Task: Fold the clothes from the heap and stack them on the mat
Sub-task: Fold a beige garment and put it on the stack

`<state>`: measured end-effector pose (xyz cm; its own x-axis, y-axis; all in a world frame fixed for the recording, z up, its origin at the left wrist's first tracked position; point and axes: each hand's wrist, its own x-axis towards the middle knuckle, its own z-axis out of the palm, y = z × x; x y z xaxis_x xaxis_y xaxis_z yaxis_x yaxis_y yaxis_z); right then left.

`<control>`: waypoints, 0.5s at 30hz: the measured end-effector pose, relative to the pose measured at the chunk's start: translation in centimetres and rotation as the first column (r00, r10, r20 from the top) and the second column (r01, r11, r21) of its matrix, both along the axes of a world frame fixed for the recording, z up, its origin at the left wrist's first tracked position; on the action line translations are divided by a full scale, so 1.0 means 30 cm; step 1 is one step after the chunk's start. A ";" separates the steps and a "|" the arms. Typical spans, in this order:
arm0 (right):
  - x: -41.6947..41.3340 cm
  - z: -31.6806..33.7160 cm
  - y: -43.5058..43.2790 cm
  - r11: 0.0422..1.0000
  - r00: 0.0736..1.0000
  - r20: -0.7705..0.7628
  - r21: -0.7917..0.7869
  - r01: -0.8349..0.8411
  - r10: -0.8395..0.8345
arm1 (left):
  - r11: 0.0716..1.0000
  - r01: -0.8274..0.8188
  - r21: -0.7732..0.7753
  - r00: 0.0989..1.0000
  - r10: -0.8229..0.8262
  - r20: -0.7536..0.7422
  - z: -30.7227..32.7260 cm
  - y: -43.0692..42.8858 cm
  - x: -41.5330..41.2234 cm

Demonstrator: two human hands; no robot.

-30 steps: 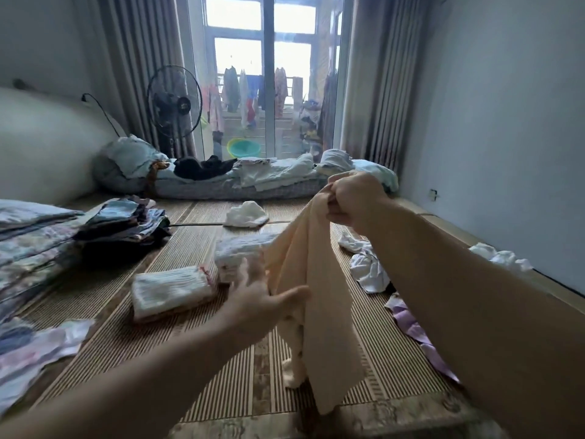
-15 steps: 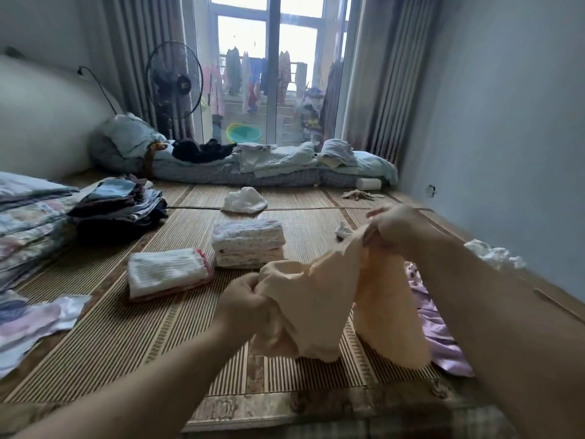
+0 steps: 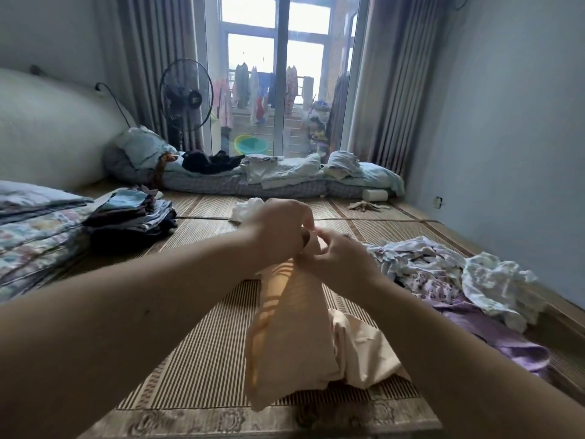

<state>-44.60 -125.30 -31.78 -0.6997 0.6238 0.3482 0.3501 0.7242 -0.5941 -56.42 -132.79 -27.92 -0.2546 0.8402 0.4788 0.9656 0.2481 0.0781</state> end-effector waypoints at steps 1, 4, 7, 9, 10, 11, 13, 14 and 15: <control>-0.010 0.011 -0.008 0.999 1.000 0.010 0.038 -0.018 0.018 | 0.999 -0.012 -0.048 0.999 0.015 0.052 0.021 0.004 0.004; -0.029 0.028 0.000 0.974 0.996 -0.031 0.211 0.086 -0.081 | 0.996 0.010 -0.084 0.995 -0.001 0.101 0.057 0.014 0.012; -0.004 0.037 0.045 0.945 0.983 -0.032 0.271 0.183 -0.181 | 0.998 0.021 -0.051 0.995 -0.016 0.099 0.062 0.000 0.000; 0.023 0.025 0.085 0.925 0.967 0.036 0.302 0.232 -0.254 | 0.999 -0.012 -0.036 0.997 0.015 0.078 0.067 -0.010 -0.027; 0.037 0.016 0.104 0.913 0.951 0.080 0.317 0.258 -0.297 | 0.999 -0.042 -0.029 0.998 0.043 0.044 0.073 -0.017 -0.045; 0.051 0.007 0.129 0.906 0.936 0.111 0.314 0.284 -0.333 | 0.997 -0.079 -0.013 0.997 0.079 0.003 0.081 -0.025 -0.064; 0.073 -0.006 0.162 0.902 0.900 0.199 0.284 0.326 -0.388 | 0.988 -0.150 0.018 0.975 0.151 -0.162 0.101 -0.042 -0.108; 0.085 -0.012 0.172 0.900 0.877 0.255 0.277 0.338 -0.408 | 0.985 -0.167 0.052 0.946 0.175 -0.273 0.112 -0.053 -0.131; 0.095 -0.024 0.193 0.891 0.848 0.306 0.285 0.353 -0.433 | 0.980 -0.169 0.103 0.924 0.194 -0.329 0.124 -0.069 -0.155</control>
